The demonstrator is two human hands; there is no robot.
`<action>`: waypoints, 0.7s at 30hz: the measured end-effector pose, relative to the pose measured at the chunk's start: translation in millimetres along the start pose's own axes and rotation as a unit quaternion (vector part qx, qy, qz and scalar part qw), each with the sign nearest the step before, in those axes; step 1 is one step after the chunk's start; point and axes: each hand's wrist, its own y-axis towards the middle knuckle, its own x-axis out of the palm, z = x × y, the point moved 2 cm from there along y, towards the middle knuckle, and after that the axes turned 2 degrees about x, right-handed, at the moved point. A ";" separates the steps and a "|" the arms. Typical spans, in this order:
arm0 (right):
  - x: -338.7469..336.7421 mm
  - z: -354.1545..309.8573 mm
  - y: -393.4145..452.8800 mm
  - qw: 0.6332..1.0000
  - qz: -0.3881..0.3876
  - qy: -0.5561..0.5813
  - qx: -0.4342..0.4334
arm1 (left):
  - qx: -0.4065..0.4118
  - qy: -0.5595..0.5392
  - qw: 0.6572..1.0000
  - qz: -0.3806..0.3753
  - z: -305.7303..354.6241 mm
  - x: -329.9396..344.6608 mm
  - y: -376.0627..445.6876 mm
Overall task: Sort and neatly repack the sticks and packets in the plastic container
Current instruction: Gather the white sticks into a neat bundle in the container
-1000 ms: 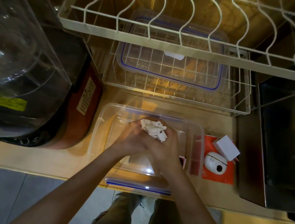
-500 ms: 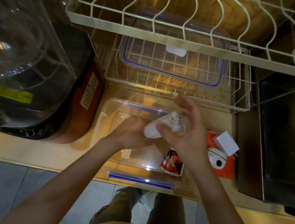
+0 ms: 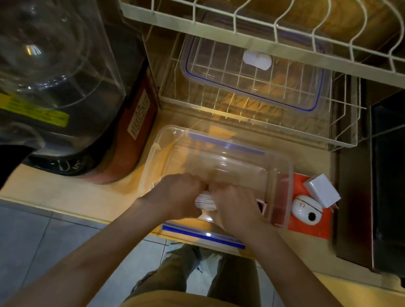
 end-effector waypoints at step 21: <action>-13.5 35.3 -30.2 0.755 0.079 0.574 0.307 | -0.068 -0.026 0.997 0.013 -5.8 7.5 -32.7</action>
